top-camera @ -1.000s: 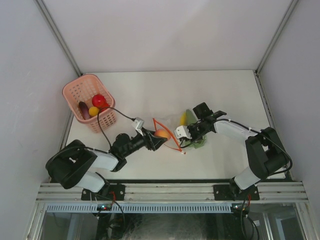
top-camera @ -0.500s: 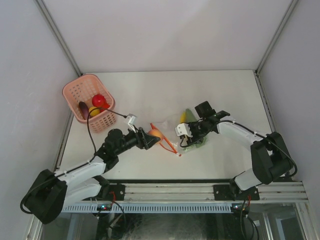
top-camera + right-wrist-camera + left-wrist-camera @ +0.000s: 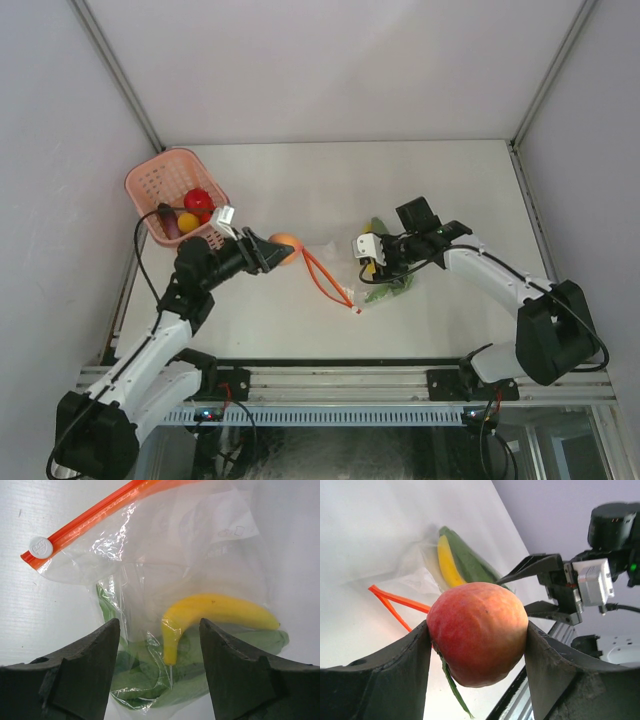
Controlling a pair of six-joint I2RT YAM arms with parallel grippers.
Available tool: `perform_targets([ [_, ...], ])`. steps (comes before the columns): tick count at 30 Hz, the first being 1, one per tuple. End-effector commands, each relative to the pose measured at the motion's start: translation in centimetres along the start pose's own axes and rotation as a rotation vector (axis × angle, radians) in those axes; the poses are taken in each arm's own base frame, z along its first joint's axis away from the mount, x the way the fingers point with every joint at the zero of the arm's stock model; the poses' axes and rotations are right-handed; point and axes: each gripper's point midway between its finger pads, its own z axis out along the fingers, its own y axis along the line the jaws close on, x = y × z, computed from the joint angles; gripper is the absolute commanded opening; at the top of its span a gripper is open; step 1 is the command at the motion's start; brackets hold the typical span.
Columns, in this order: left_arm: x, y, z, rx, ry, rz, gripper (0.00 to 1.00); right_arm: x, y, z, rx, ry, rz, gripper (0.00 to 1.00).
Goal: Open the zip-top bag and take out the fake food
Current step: Place the fake fruit in the bin.
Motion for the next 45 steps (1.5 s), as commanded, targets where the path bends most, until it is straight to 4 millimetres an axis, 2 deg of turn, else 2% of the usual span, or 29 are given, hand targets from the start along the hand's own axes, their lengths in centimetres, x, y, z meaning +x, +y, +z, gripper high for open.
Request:
perform_targets([
  [1,-4.4,-2.7,-1.1,0.059,-0.068,-0.034,0.23,-2.3,-1.8,-1.6,0.077,-0.047,-0.005,0.65],
  [9,-10.5,-2.1,-2.9,0.018,-0.225,-0.138,0.24,-2.8,-2.4,-2.0,0.115,-0.055,0.028,0.65],
  [15,-14.7,-0.1,-4.3,-0.122,-0.325,-0.192,0.24,-2.9,-2.8,-2.2,0.135,-0.054,0.043,0.65],
  [20,-18.0,2.5,-5.5,-0.253,-0.429,-0.25,0.24,-3.1,-2.9,-2.3,0.148,-0.058,0.046,0.65],
  [32,-23.2,8.7,-8.1,-0.578,-0.668,-0.432,0.19,-2.9,-3.1,-2.4,0.157,-0.045,0.037,0.65],
  [38,-24.2,11.6,-8.1,-0.717,-0.684,-0.506,0.15,-2.8,-3.0,-2.4,0.153,-0.041,0.033,0.65],
  [45,-25.5,13.6,-8.2,-0.816,-0.71,-0.554,0.14,-2.7,-3.0,-2.3,0.147,-0.036,0.029,0.65],
])
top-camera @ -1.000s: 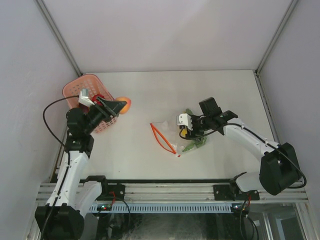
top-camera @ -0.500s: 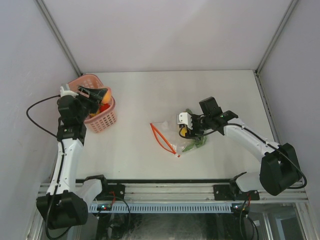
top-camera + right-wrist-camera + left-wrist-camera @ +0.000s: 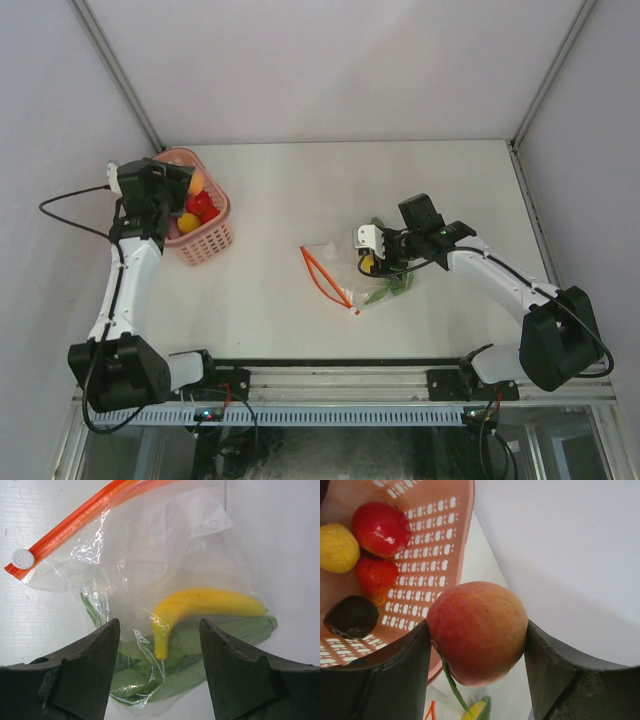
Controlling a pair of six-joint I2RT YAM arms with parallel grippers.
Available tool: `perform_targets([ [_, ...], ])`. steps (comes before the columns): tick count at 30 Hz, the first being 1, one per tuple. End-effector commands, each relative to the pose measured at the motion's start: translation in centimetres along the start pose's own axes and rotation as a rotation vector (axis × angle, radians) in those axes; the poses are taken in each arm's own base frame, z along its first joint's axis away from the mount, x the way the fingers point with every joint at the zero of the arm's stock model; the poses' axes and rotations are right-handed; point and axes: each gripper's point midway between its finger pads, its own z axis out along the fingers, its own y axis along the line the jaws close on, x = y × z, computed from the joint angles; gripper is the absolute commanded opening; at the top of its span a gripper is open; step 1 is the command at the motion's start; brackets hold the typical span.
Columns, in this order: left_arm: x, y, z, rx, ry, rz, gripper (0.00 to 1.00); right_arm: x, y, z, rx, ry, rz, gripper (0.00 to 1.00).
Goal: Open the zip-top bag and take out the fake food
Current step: Place the fake fruit in the bin.
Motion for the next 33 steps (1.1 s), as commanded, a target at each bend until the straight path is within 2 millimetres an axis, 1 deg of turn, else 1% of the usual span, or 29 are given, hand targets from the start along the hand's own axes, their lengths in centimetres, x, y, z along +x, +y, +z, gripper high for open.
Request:
perform_targets([
  [1,-3.0,-1.8,0.2,-0.033,-0.097,-0.034,0.14,-2.0,-1.6,-1.2,0.059,-0.04,-0.055,0.65],
  [7,-3.7,-0.8,2.3,-0.14,-0.105,-0.014,0.14,-2.0,-1.6,-1.2,0.058,-0.037,-0.057,0.65],
  [13,-4.2,0.6,4.8,-0.252,-0.112,0.036,0.14,-2.0,-1.6,-1.3,0.059,-0.037,-0.059,0.65],
  [16,-4.7,1.4,6.0,-0.306,-0.125,0.063,0.15,-1.9,-1.6,-1.3,0.058,-0.034,-0.062,0.65],
  [17,-5.0,1.3,6.3,-0.32,-0.134,0.072,0.15,-1.9,-1.6,-1.3,0.059,-0.034,-0.061,0.65],
  [21,-5.4,2.5,7.9,-0.4,-0.135,0.126,0.15,-1.9,-1.6,-1.3,0.059,-0.034,-0.062,0.65],
  [27,-5.2,4.6,10.1,-0.497,-0.108,0.197,0.17,-1.8,-1.7,-1.4,0.06,-0.033,-0.063,0.65],
  [33,-5.7,6.6,11.7,-0.593,-0.119,0.279,0.2,-1.7,-1.7,-1.5,0.062,-0.031,-0.06,0.65],
])
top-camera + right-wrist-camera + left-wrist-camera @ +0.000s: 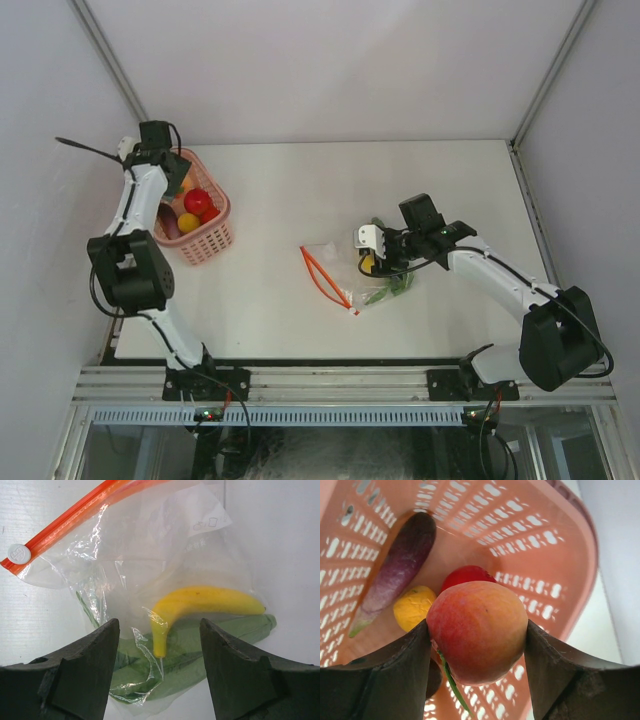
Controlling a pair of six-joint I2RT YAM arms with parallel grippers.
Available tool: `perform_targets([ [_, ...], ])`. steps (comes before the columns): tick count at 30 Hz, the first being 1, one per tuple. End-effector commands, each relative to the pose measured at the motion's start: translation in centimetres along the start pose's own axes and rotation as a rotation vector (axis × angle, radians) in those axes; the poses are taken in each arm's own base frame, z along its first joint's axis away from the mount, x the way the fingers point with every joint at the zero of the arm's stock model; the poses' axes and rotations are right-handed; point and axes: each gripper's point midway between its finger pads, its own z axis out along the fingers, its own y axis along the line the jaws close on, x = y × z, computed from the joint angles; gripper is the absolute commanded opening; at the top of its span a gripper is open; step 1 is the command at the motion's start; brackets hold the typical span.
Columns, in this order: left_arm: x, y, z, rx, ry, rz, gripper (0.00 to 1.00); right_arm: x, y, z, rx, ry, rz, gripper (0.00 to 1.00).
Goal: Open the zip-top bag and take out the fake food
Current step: Place the fake fruit in the bin.
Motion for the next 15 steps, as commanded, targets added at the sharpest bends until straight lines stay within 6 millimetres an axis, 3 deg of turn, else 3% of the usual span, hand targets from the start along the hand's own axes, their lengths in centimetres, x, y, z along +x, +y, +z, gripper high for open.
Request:
perform_targets([
  [1,-2.4,0.1,0.6,-0.059,-0.081,0.089,0.21,-1.8,-1.7,-1.4,0.063,-0.034,-0.053,0.65],
  [10,-3.1,1.2,3.6,-0.181,-0.12,0.23,0.33,-1.7,-1.8,-1.5,0.063,-0.032,-0.054,0.65],
  [15,-2.7,1.4,5.0,-0.196,-0.115,0.288,0.6,-1.6,-1.8,-1.6,0.065,-0.031,-0.052,0.65],
])
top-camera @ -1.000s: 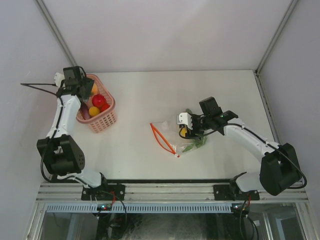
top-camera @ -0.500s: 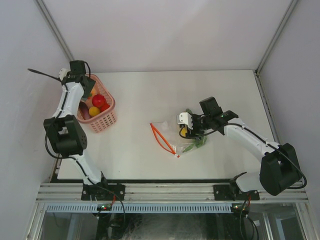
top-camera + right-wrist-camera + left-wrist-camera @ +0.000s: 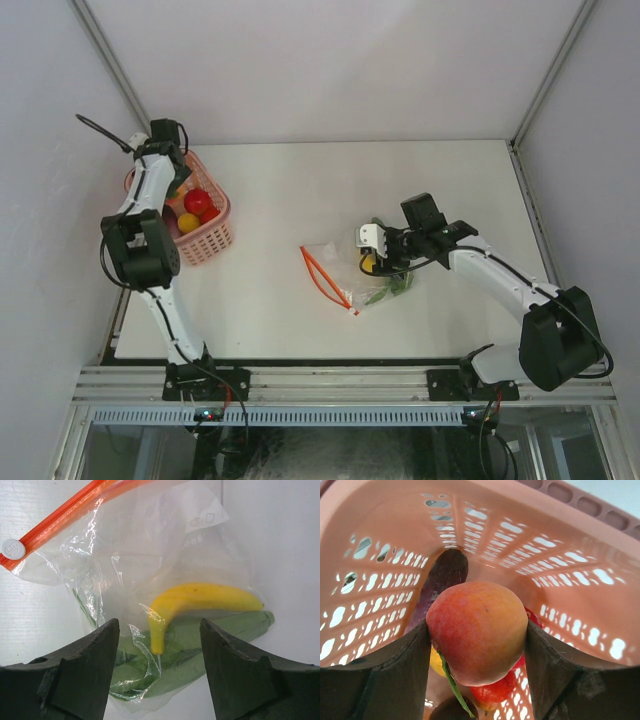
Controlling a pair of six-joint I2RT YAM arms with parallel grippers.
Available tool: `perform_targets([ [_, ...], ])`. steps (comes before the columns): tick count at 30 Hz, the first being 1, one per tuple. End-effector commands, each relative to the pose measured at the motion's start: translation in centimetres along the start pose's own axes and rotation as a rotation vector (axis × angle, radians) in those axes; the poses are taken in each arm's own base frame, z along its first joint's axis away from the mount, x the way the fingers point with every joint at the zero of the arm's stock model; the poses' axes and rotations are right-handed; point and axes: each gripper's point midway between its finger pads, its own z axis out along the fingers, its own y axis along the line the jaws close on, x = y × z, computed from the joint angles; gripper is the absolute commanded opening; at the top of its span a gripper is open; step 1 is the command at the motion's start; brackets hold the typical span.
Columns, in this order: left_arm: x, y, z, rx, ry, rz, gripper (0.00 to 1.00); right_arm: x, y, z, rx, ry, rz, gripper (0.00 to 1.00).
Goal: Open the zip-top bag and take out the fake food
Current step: Place the fake fruit in the bin.
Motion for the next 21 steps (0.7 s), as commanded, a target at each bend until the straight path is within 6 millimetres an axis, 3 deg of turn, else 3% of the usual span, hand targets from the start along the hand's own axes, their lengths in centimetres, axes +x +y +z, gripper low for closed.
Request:
perform_targets([
  [1,-2.0,0.2,0.1,-0.026,-0.062,0.051,0.63,-1.8,-1.5,-1.4,0.056,-0.035,-0.054,0.65],
  [7,-2.6,0.7,-0.5,-0.038,-0.083,0.033,0.99,-1.8,-1.6,-1.6,0.059,-0.037,-0.055,0.65],
  [13,-3.0,1.2,-1.5,-0.029,-0.096,0.013,1.0,-2.1,-1.6,-1.8,0.062,-0.044,-0.062,0.65],
  [21,-4.3,1.9,-5.7,0.085,-0.146,-0.089,1.0,-2.3,-1.5,-2.0,0.063,-0.055,-0.061,0.65],
])
